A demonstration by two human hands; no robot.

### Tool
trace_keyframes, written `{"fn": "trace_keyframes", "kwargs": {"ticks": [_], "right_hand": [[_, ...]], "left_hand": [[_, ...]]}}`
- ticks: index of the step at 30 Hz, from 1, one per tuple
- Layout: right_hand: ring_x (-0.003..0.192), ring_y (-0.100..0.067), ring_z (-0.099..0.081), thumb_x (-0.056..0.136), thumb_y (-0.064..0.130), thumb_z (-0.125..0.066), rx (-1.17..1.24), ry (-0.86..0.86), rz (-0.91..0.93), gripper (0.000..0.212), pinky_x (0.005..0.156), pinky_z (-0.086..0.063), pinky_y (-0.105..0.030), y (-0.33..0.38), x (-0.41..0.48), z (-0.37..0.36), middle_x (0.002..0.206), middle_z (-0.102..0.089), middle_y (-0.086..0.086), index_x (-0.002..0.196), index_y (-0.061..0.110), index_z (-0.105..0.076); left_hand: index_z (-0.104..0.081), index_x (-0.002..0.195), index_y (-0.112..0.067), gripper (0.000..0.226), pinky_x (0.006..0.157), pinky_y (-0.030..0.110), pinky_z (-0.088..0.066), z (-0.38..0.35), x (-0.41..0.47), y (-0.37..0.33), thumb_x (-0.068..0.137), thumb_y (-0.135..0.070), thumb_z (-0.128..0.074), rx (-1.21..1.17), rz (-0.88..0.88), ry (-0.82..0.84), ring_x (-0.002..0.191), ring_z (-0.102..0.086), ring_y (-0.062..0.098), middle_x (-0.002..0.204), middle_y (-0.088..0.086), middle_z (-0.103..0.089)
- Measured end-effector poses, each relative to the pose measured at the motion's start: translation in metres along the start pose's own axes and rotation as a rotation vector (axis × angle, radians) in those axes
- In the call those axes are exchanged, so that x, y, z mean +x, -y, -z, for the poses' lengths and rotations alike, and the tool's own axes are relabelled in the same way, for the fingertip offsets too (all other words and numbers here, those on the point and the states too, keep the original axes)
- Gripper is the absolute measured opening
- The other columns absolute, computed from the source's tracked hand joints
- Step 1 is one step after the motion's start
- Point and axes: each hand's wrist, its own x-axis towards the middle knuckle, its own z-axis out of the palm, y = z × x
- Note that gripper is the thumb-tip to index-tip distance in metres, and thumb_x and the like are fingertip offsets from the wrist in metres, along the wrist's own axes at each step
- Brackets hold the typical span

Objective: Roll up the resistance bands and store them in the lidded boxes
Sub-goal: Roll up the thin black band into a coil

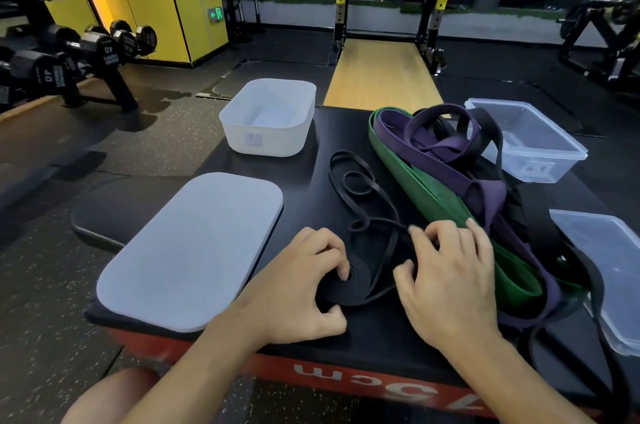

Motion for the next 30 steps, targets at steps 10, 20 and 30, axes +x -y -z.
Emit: {"fn": "trace_keyframes", "kwargs": {"ticks": [10, 20, 30], "right_hand": [[0.107, -0.021, -0.056, 0.086, 0.013, -0.071, 0.256, -0.032, 0.239, 0.008, 0.122, -0.027, -0.036, -0.004, 0.004, -0.005, 0.11, -0.057, 0.0, 0.095, 0.013, -0.072], [0.121, -0.012, -0.048, 0.073, 0.039, -0.066, 0.462, 0.068, 0.38, 0.032, 0.125, -0.018, -0.046, -0.008, -0.002, 0.006, 0.118, -0.048, 0.009, 0.1, 0.024, -0.068], [0.126, 0.005, -0.052, 0.087, 0.036, -0.065, 0.482, 0.122, 0.487, 0.015, 0.127, -0.015, -0.045, -0.012, -0.001, -0.007, 0.111, -0.063, 0.026, 0.102, 0.034, -0.066]], "left_hand": [[-0.055, 0.099, -0.03, 0.03, 0.093, 0.023, -0.043, 0.0, 0.0, 0.001, 0.071, -0.033, -0.068, -0.01, -0.006, -0.003, 0.115, -0.043, 0.007, 0.115, -0.025, -0.044], [-0.053, 0.098, -0.031, 0.03, 0.092, 0.018, -0.039, -0.001, -0.001, 0.002, 0.072, -0.027, -0.067, 0.017, -0.005, -0.01, 0.117, -0.038, 0.001, 0.12, -0.025, -0.042], [-0.055, 0.094, -0.029, 0.026, 0.093, 0.018, -0.037, 0.001, -0.001, 0.007, 0.073, -0.016, -0.063, -0.043, 0.012, 0.041, 0.117, -0.038, -0.001, 0.128, -0.023, -0.038]]}}
